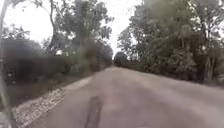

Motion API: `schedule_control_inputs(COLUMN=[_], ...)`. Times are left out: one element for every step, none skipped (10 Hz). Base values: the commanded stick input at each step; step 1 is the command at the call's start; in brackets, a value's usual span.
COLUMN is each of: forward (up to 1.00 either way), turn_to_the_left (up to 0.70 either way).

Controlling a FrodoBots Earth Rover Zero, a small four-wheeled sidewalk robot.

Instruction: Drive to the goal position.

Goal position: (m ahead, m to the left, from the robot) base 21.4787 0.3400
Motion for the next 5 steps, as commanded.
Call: schedule_control_inputs(forward=[0.7, 0.7, 0.7, 0.7, 0.7], turn_to_the_left=[0.0, 0.0, 0.0, 0.0, 0.0])
